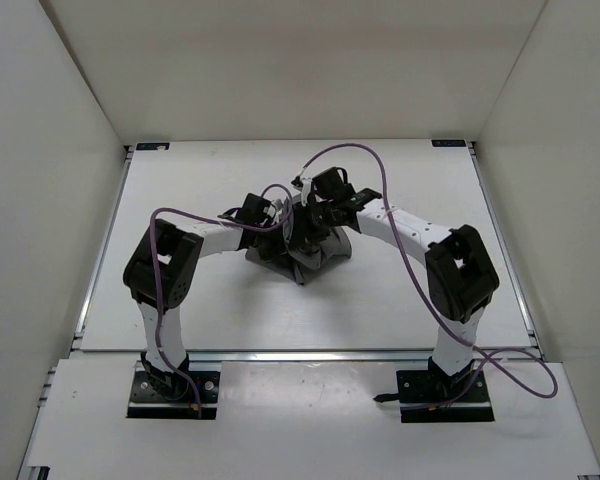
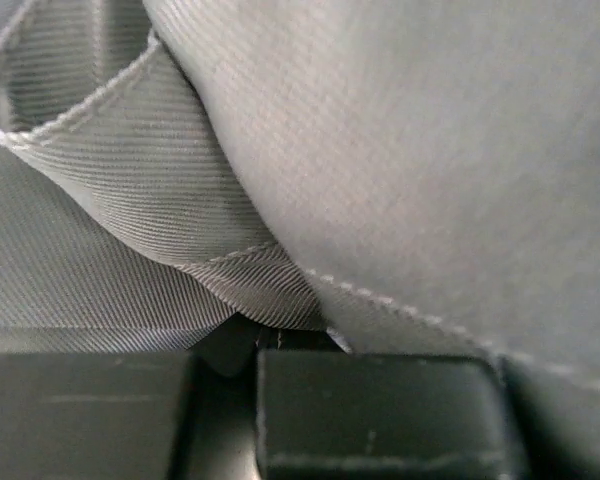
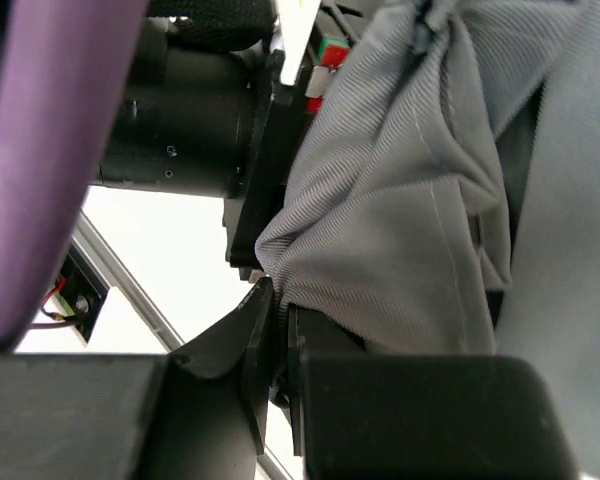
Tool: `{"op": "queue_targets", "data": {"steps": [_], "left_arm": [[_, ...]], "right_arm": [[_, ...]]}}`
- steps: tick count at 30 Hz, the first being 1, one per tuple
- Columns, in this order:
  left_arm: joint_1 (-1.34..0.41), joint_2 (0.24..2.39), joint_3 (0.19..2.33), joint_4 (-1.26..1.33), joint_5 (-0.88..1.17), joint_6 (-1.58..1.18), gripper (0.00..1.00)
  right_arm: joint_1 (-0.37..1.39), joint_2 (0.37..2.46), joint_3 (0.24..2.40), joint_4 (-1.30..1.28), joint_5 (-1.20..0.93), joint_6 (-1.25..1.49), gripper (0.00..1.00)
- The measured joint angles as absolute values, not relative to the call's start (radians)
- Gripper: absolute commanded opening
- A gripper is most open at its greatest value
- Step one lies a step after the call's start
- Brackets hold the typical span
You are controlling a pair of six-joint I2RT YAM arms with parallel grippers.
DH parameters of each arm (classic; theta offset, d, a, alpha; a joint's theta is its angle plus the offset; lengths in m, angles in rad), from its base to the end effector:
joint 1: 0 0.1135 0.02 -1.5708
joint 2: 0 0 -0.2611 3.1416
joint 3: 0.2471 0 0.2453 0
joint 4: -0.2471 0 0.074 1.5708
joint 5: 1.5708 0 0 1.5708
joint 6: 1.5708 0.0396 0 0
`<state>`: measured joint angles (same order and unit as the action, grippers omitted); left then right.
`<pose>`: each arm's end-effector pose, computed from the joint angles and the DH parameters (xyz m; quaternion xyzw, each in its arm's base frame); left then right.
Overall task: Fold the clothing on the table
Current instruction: Fold the skirt
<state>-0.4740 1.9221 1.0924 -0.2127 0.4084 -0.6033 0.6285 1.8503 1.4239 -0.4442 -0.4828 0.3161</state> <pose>0.3223 -0.1830 0.1284 -0.0082 0.9467 -0.2992 0.1191 0.3157 0.2522 0.2373 -0.2229 0.8882 0.3515 0.1944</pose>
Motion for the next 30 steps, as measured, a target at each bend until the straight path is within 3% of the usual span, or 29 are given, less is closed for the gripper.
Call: {"op": "queue_targets", "data": {"steps": [1, 2, 4, 9, 10, 11, 13, 15, 18, 19, 20, 26, 30], "left_arm": [[-0.472, 1.922, 1.090, -0.208, 0.413, -0.607, 0.00], [-0.471, 1.921, 1.087, -0.205, 0.416, -0.610, 0.00], [-0.467, 1.919, 1.081, -0.200, 0.419, -0.615, 0.00], [-0.432, 1.880, 1.033, -0.202, 0.421, -0.614, 0.00], [-0.421, 1.865, 1.018, -0.208, 0.421, -0.610, 0.04], [-0.408, 1.847, 1.002, -0.218, 0.419, -0.603, 0.07], [-0.373, 1.802, 0.971, -0.256, 0.398, -0.585, 0.26], [-0.334, 1.748, 0.949, -0.297, 0.378, -0.564, 0.39], [-0.278, 1.626, 0.931, -0.352, 0.350, -0.543, 0.46], [-0.262, 1.576, 0.931, -0.361, 0.344, -0.538, 0.44], [-0.250, 1.523, 0.930, -0.361, 0.341, -0.537, 0.39], [-0.289, 1.341, 0.925, -0.176, 0.368, -0.582, 0.00], [-0.375, 1.414, 0.926, -0.048, 0.398, -0.611, 0.00]], "right_arm": [[0.632, 1.856, 1.424, -0.440, -0.489, 0.318, 0.01], [0.634, 1.862, 1.424, -0.436, -0.494, 0.319, 0.12], [0.634, 1.875, 1.424, -0.437, -0.501, 0.326, 0.44], [0.613, 1.885, 1.424, -0.464, -0.517, 0.323, 0.68], [0.607, 1.881, 1.425, -0.464, -0.520, 0.326, 0.70], [0.599, 1.875, 1.425, -0.464, -0.523, 0.326, 0.70], [0.575, 1.851, 1.431, -0.472, -0.522, 0.327, 0.64], [0.542, 1.813, 1.450, -0.474, -0.521, 0.327, 0.52], [0.482, 1.739, 1.476, -0.449, -0.511, 0.325, 0.21], [0.460, 1.714, 1.478, -0.439, -0.509, 0.320, 0.07], [0.436, 1.693, 1.478, -0.432, -0.507, 0.315, 0.00], [0.344, 1.705, 1.450, -0.412, -0.506, 0.293, 0.01], [0.339, 1.800, 1.429, -0.402, -0.542, 0.285, 0.00]]}}
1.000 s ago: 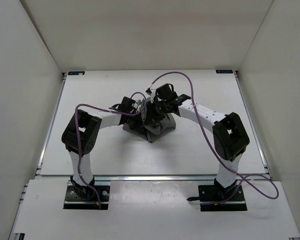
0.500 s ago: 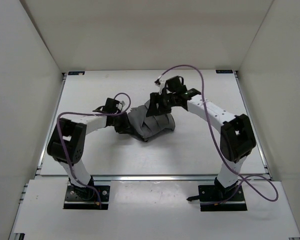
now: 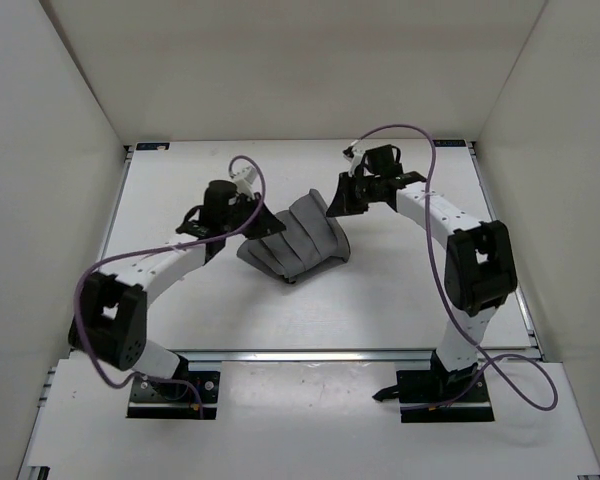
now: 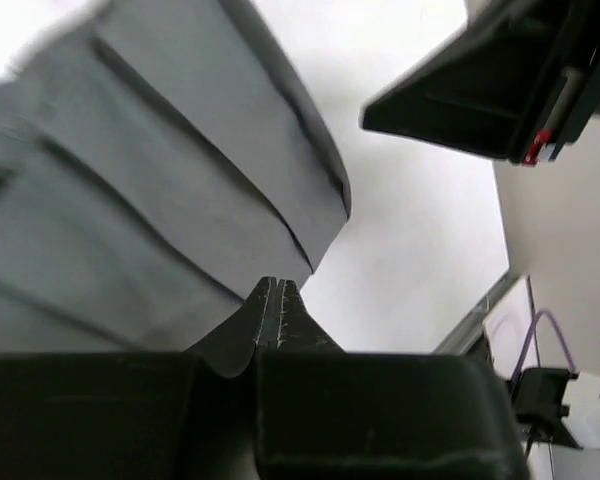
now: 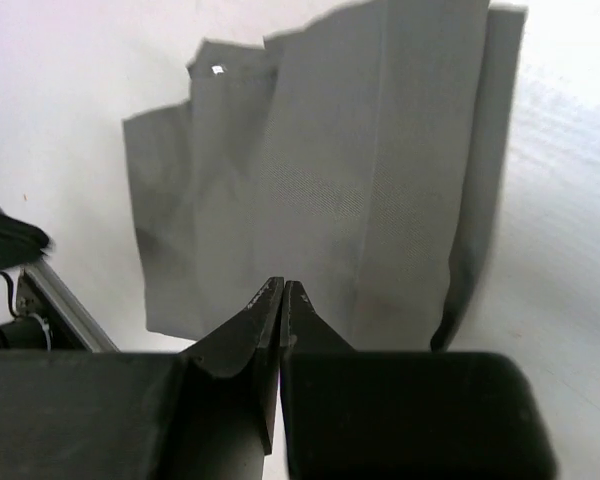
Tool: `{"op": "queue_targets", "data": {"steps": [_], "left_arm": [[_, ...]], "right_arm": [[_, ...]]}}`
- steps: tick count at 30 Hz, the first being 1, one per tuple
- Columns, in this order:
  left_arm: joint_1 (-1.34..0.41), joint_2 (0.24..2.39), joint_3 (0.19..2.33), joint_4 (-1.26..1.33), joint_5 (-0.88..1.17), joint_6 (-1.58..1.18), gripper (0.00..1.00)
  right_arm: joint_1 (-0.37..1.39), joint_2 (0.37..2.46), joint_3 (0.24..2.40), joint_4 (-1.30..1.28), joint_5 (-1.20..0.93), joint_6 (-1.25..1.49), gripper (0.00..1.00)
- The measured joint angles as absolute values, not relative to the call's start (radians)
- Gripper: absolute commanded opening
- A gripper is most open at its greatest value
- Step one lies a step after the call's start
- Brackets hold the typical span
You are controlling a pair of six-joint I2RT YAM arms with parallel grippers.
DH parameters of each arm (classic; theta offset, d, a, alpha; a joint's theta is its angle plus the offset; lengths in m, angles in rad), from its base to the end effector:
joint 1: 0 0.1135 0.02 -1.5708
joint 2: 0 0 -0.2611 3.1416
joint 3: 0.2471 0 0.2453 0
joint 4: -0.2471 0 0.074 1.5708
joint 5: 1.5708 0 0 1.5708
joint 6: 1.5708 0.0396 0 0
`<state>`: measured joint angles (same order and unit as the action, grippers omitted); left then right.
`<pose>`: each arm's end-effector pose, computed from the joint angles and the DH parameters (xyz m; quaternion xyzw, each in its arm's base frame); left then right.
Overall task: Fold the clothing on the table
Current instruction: Fold the skirt
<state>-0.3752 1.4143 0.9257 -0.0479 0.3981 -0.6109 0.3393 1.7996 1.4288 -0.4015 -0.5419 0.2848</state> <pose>0.2851 -0.1288 0.2563 -0.0031 0.8577 -0.3808 0.3456 0.3704 0.1524 0.2622 -0.1282 0.8846 0.3497 0.2808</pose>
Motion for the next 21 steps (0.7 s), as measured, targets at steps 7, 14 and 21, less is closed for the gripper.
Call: {"op": "queue_targets", "data": {"steps": [7, 14, 21], "left_arm": [[-0.495, 1.605, 0.849, 0.023, 0.406, -0.630, 0.00], [-0.480, 1.609, 0.714, 0.008, 0.325, -0.616, 0.00], [-0.416, 1.567, 0.709, -0.028, 0.320, -0.581, 0.61]], "right_arm": [[0.366, 1.944, 1.434, -0.371, -0.611, 0.267, 0.00], [0.371, 2.017, 1.406, -0.328, -0.614, 0.257, 0.00], [0.345, 2.012, 1.402, -0.330, -0.601, 0.269, 0.35]]}}
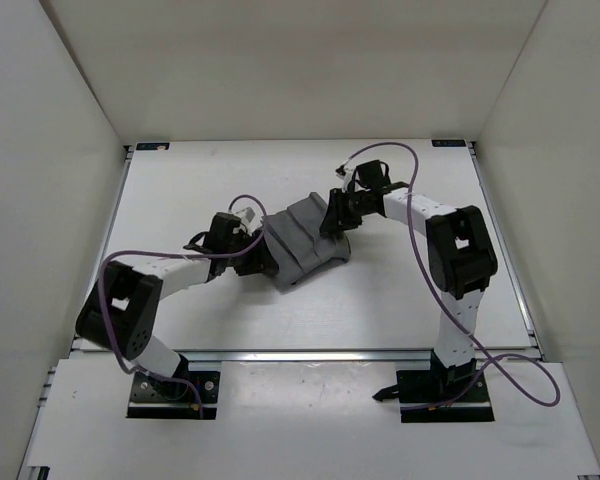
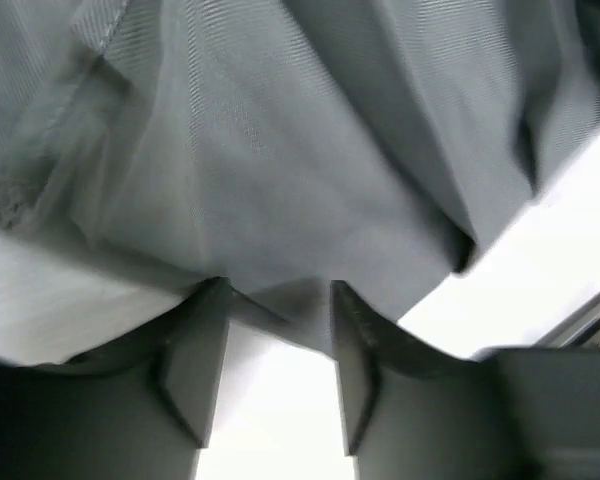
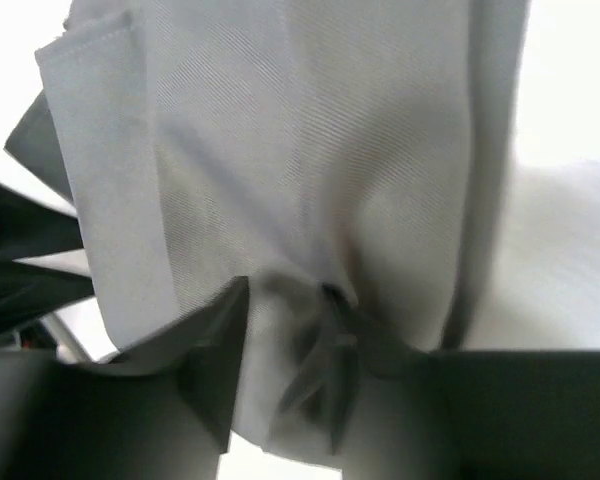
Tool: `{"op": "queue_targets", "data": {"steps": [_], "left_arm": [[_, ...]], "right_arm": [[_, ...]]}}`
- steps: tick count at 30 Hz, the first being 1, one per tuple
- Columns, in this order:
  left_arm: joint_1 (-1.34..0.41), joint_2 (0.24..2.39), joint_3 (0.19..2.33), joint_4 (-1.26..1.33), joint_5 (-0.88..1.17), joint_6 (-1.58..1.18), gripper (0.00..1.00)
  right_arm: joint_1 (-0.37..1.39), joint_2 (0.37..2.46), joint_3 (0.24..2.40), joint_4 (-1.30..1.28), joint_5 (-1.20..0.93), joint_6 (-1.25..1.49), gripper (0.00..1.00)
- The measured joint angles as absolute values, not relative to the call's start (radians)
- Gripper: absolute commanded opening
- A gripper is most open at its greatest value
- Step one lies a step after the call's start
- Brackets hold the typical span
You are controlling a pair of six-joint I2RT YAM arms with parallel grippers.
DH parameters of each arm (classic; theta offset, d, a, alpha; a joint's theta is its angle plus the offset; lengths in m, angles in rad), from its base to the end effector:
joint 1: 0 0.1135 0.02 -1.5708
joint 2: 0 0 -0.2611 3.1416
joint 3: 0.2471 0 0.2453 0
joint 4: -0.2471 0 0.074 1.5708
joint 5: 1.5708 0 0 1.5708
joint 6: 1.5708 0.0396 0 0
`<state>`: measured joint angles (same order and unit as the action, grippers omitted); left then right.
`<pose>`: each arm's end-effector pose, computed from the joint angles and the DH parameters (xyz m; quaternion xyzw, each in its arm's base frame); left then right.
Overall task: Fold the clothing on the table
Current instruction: Fold the skirt
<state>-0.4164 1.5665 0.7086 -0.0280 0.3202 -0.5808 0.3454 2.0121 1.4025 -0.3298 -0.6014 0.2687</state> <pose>0.2606 -0.1289 0.1475 -0.0230 0.9311 -0.2904 0.2193 0.3912 0.1646 0.1765 -0.1267 0.9037 0.3580 0.1976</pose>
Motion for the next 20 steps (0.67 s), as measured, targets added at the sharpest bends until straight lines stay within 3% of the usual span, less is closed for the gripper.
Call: {"op": "queue_targets", "data": {"steps": [2, 3, 4, 5, 7, 8, 15, 20], "left_arm": [[-0.400, 1.501, 0.709, -0.053, 0.306, -0.569, 0.72], [-0.392, 1.462, 0.710, -0.065, 0.299, -0.563, 0.76], [-0.379, 1.423, 0.711, -0.078, 0.290, -0.555, 0.80], [-0.358, 1.380, 0.715, -0.094, 0.280, -0.543, 0.84], [-0.318, 1.310, 0.730, -0.140, 0.241, -0.521, 0.85], [-0.300, 1.282, 0.742, -0.166, 0.214, -0.508, 0.90], [-0.276, 1.184, 0.772, -0.312, 0.075, -0.451, 0.92], [-0.279, 1.150, 0.714, -0.341, 0.062, -0.450, 0.93]], "right_arm": [[0.326, 1.987, 1.398, -0.329, -0.581, 0.273, 0.55], [0.314, 1.969, 1.395, -0.329, -0.572, 0.274, 0.59], [0.304, 1.953, 1.394, -0.333, -0.567, 0.272, 0.85], [0.293, 1.932, 1.394, -0.337, -0.562, 0.273, 0.99], [0.278, 1.891, 1.394, -0.352, -0.550, 0.266, 0.99], [0.272, 1.870, 1.393, -0.359, -0.534, 0.262, 0.99], [0.323, 1.662, 1.226, -0.352, -0.374, 0.227, 0.99], [0.326, 1.622, 1.125, -0.347, -0.339, 0.224, 0.99]]}}
